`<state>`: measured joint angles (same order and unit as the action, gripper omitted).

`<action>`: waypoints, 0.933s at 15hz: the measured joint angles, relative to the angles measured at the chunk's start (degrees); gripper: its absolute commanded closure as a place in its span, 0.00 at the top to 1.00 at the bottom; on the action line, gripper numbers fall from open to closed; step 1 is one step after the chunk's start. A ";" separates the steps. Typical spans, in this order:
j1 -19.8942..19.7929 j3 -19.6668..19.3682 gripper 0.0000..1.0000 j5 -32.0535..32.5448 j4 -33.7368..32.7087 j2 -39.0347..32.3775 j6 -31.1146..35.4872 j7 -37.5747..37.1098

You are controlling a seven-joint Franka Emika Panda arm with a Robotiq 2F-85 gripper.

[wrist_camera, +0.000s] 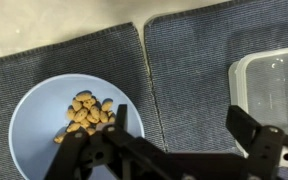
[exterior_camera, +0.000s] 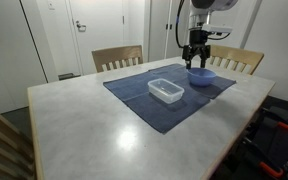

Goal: Move the bowl backwards

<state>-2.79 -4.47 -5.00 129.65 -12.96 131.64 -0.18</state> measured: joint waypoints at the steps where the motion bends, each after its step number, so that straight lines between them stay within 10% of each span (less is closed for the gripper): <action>1: -0.06 -0.01 1.00 -0.02 0.14 -0.51 1.31 -0.76; 14: -0.30 -0.78 1.00 1.12 -0.32 -2.96 6.07 -3.65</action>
<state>-3.09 -5.25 -3.88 129.34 -15.92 137.71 -3.83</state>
